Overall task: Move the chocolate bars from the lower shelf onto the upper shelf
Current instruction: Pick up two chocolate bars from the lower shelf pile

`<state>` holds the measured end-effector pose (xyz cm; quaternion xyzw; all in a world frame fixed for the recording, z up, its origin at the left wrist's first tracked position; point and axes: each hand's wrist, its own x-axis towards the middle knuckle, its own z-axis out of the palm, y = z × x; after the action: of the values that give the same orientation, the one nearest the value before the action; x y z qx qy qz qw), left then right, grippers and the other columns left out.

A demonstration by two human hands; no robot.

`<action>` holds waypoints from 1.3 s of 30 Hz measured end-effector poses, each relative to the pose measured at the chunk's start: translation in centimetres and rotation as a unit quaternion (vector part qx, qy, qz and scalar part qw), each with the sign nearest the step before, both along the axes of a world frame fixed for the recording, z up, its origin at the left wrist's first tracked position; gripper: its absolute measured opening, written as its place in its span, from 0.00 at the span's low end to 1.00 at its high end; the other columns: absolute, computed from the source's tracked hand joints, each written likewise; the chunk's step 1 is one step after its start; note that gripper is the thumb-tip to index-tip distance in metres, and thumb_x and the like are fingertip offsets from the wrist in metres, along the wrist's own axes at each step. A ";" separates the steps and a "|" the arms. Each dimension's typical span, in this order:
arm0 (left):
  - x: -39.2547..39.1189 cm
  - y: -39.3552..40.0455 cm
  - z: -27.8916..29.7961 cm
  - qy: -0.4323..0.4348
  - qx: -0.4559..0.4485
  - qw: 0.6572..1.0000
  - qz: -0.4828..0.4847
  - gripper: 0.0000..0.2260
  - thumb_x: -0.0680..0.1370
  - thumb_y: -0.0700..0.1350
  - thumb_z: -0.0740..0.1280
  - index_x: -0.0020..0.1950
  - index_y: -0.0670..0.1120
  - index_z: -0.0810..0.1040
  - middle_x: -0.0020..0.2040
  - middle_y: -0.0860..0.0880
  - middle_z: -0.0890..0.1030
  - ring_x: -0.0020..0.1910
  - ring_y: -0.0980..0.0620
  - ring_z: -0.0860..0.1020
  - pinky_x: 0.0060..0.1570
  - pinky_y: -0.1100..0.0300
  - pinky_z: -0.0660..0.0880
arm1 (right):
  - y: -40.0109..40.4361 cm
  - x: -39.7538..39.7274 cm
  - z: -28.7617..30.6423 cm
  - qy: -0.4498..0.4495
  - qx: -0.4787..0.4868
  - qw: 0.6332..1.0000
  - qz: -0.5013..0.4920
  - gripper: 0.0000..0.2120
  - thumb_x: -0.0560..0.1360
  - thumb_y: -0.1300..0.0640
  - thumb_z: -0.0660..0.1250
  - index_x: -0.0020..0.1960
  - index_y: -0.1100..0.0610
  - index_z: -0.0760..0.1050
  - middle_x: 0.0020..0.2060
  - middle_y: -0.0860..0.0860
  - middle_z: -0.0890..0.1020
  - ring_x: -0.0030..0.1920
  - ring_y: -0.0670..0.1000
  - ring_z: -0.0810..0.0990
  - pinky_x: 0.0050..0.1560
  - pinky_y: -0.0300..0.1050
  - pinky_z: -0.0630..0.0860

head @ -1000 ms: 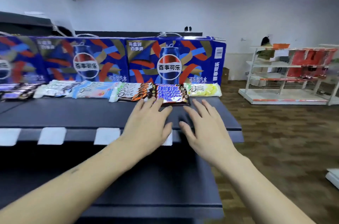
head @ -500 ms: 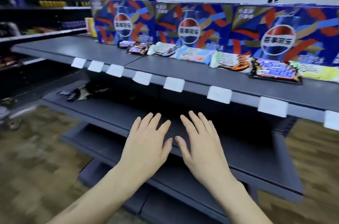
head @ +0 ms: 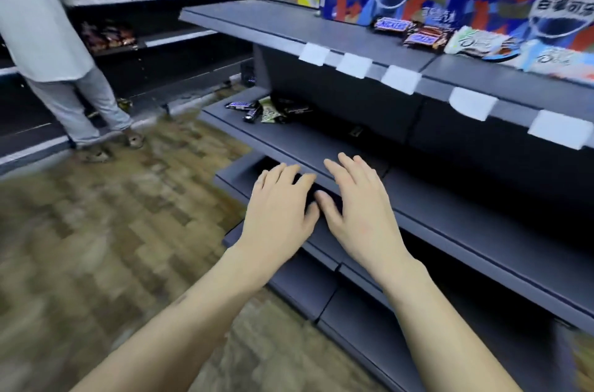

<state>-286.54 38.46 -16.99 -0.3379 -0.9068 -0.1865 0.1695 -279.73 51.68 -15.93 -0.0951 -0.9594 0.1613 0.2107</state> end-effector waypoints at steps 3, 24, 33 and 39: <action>-3.0 -2.1 -0.5 -0.006 0.005 1.000 0.010 0.19 0.75 0.49 0.66 0.65 0.48 0.76 0.65 0.45 0.76 0.67 0.44 0.70 0.67 0.46 0.67 | -1.8 -3.0 -0.4 -0.007 -0.004 1.000 0.005 0.25 0.80 0.46 0.60 0.75 0.52 0.64 0.75 0.50 0.64 0.77 0.53 0.56 0.77 0.51 0.52; -28.3 0.2 -6.4 -0.055 0.002 0.998 0.040 0.18 0.75 0.50 0.65 0.64 0.47 0.76 0.62 0.46 0.77 0.65 0.45 0.72 0.64 0.50 0.69 | 1.0 -28.6 -6.4 -0.075 -0.061 0.995 0.028 0.25 0.81 0.46 0.60 0.76 0.50 0.61 0.76 0.49 0.61 0.77 0.50 0.53 0.76 0.49 0.54; -38.5 2.3 -10.7 -0.134 -0.026 0.991 0.005 0.19 0.77 0.51 0.64 0.67 0.47 0.73 0.64 0.46 0.73 0.66 0.45 0.69 0.58 0.52 0.71 | 2.5 -38.6 -10.8 -0.136 -0.113 0.984 -0.019 0.27 0.80 0.49 0.62 0.76 0.52 0.61 0.75 0.50 0.63 0.75 0.51 0.60 0.71 0.50 0.64; -44.5 3.8 -13.6 -0.168 -0.045 0.985 -0.020 0.19 0.77 0.50 0.64 0.67 0.46 0.72 0.65 0.46 0.71 0.67 0.45 0.65 0.58 0.52 0.71 | 3.5 -45.0 -13.4 -0.157 -0.140 0.975 -0.065 0.28 0.79 0.49 0.63 0.77 0.52 0.60 0.75 0.50 0.64 0.72 0.54 0.65 0.68 0.52 0.67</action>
<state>-331.04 42.30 -30.62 -0.3269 -0.9229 -0.2035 -0.0046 -324.71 55.20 -29.37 -0.2096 -0.9404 0.2629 0.0516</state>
